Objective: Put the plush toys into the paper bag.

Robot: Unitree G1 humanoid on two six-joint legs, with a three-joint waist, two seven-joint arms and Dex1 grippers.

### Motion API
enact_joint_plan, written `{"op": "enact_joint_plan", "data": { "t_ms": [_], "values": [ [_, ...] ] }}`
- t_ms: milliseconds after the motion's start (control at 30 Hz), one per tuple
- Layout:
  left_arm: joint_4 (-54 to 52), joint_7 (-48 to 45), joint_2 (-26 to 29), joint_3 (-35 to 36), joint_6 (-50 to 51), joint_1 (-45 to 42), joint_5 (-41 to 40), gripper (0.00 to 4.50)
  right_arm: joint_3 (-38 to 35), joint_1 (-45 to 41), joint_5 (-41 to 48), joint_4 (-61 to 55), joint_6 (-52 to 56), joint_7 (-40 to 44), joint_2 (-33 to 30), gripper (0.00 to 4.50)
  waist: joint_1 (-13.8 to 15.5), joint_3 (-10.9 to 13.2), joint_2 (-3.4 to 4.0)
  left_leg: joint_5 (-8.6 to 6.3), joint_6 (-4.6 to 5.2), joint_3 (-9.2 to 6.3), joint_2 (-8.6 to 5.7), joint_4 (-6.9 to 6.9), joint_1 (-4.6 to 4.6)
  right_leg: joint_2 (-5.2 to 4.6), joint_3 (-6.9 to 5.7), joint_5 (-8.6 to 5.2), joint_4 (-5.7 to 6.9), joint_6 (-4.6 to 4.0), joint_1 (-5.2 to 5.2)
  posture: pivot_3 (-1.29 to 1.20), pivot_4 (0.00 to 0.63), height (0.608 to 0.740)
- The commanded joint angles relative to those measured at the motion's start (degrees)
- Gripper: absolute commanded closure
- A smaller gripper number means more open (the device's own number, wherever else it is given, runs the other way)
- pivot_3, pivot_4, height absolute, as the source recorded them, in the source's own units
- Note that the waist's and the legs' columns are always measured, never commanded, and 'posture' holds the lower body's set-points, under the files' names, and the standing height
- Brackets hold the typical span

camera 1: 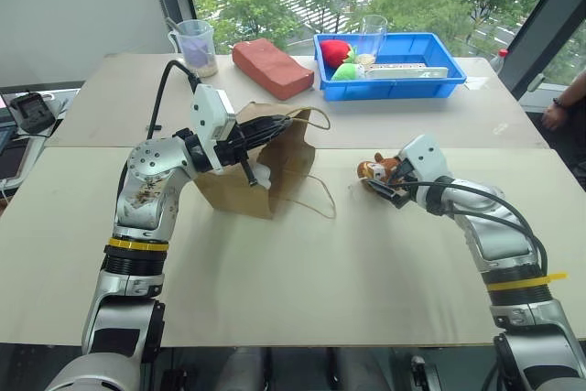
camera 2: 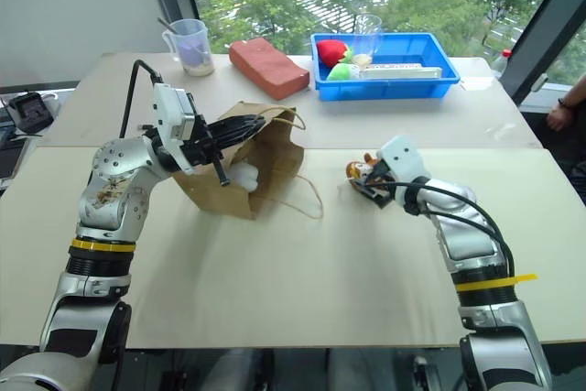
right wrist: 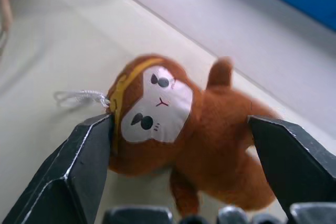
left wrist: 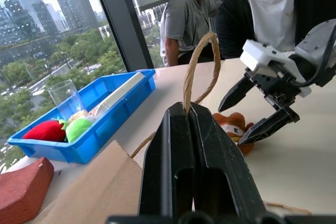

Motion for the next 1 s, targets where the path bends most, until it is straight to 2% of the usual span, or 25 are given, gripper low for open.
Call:
{"op": "enact_joint_plan", "data": {
  "t_ms": [33,100,133,567,800,1000],
  "values": [
    [-1.2,0.3,0.5,0.9,-1.2,-1.4,-0.5,4.50,0.3,-2.4,-1.8,4.9,-3.8,-1.0,1.0,0.04,0.0,0.0,0.00,0.00,0.00,0.02,0.00,0.01,0.01,0.00,0.03,0.00,0.00,0.00,0.00,0.00,0.150,0.740],
    [-1.5,0.4,0.8,1.0,-1.1,-1.3,-0.5,4.50,0.2,-2.9,-1.9,6.8,-4.3,-0.8,1.7,0.04,0.1,0.0,0.00,0.00,0.01,0.03,-0.02,0.05,0.01,-0.03,0.05,0.00,-0.01,0.00,0.04,0.00,0.150,0.740],
    [-1.7,0.4,1.0,1.1,-1.0,-1.1,-0.5,4.50,0.1,-3.0,-1.8,7.3,-4.5,-0.8,1.9,0.29,0.1,0.0,0.00,0.00,0.01,0.03,-0.02,0.06,0.02,-0.03,0.05,0.00,-0.01,0.00,0.05,0.00,0.150,0.740],
    [-2.9,1.0,1.5,1.0,-0.9,-0.3,-0.6,4.50,-1.2,-5.0,0.0,5.2,-9.1,1.2,4.3,4.45,-0.1,0.0,0.00,0.00,0.01,0.04,0.00,0.06,0.09,-0.01,0.08,0.01,0.04,-0.01,0.06,0.00,0.150,0.740],
    [-2.4,0.9,0.9,0.5,-1.2,-1.1,-0.5,4.50,3.2,-7.2,7.1,-6.6,0.3,8.2,11.7,4.49,-0.4,0.0,0.01,0.00,0.00,0.03,0.15,0.01,0.07,0.03,0.07,0.01,0.13,-0.02,-0.04,0.00,0.150,0.740],
    [-2.7,0.9,0.0,0.0,-1.2,-1.7,-0.6,4.50,6.8,-10.4,6.1,-4.8,2.0,7.0,17.0,4.49,0.5,0.0,0.01,0.00,0.00,-0.02,0.08,0.03,0.01,-0.02,-0.02,0.01,0.12,-0.01,0.00,0.00,0.150,0.740]
  ]
}}
